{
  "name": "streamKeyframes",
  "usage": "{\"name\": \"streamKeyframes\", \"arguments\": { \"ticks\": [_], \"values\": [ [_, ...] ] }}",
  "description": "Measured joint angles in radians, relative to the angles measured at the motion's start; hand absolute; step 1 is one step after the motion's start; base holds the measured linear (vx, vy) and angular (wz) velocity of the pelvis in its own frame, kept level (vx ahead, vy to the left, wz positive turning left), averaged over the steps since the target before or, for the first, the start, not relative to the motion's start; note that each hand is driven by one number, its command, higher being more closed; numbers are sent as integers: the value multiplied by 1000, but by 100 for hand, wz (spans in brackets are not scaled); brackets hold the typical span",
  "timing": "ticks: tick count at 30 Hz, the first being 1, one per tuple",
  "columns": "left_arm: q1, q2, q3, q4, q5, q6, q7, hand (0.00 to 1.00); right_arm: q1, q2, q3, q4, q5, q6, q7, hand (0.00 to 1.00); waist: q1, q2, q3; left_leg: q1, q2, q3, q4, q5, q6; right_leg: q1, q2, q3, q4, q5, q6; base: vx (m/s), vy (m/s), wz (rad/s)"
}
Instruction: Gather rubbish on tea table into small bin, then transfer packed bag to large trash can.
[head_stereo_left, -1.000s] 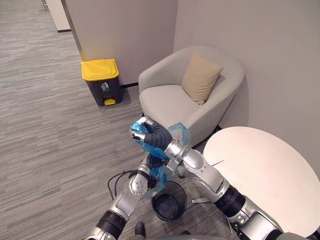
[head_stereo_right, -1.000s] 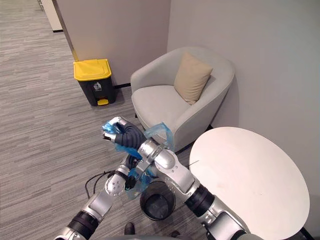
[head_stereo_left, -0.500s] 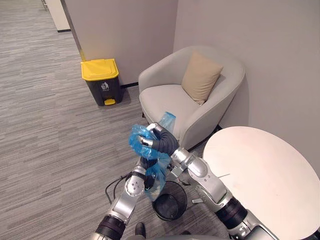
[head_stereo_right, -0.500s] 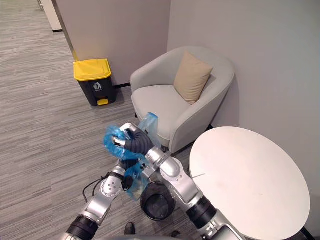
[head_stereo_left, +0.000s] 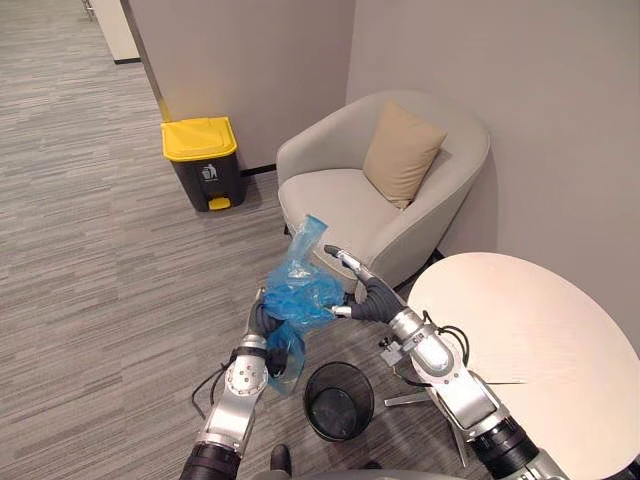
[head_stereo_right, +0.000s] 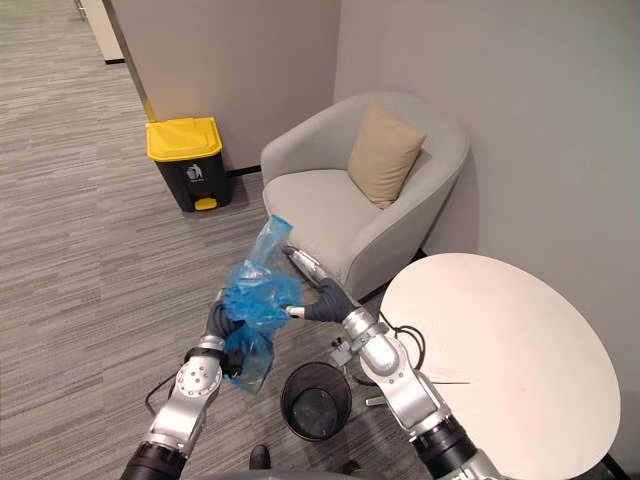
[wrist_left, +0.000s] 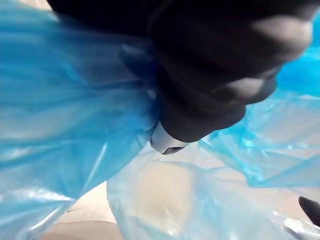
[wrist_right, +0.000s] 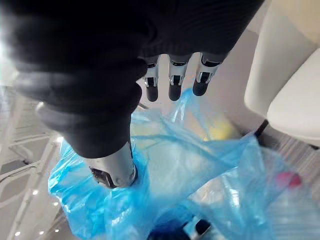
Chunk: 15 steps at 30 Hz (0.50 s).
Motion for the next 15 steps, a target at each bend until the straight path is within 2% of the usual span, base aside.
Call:
{"name": "streamKeyframes", "arguments": {
  "ticks": [3, 9, 12, 15],
  "values": [
    [2, 0, 24, 0, -18, 0, 0, 100, 20, -28, -20, 0, -20, -1, -14, 0, 0, 0, 1, 3, 0, 0, 0, 0, 0, 3, 0, 0, -2, 0, 0, 0, 0, 0],
    [43, 1, 71, 0, -41, 1, 13, 100, 93, -19, -99, 0, -37, -1, -25, 0, -2, 3, 3, 3, 1, 1, 0, -1, 0, 8, 1, 1, -16, 0, 0, 0, 0, 0],
    [75, -1, 89, 0, -42, 1, 12, 100, 150, 41, -189, 1, -25, 2, -39, 0, -3, 7, 6, 4, 1, 0, 0, -2, 1, 13, 1, 1, -23, 0, 1, 0, 0, 0],
    [107, -3, 117, 0, -54, 1, 11, 100, 199, 104, -268, 29, 37, 3, -41, 0, -5, 10, 9, 4, 0, 0, 0, -6, 0, 15, 2, 1, -29, 1, 1, 0, 0, 0]
  ]
}}
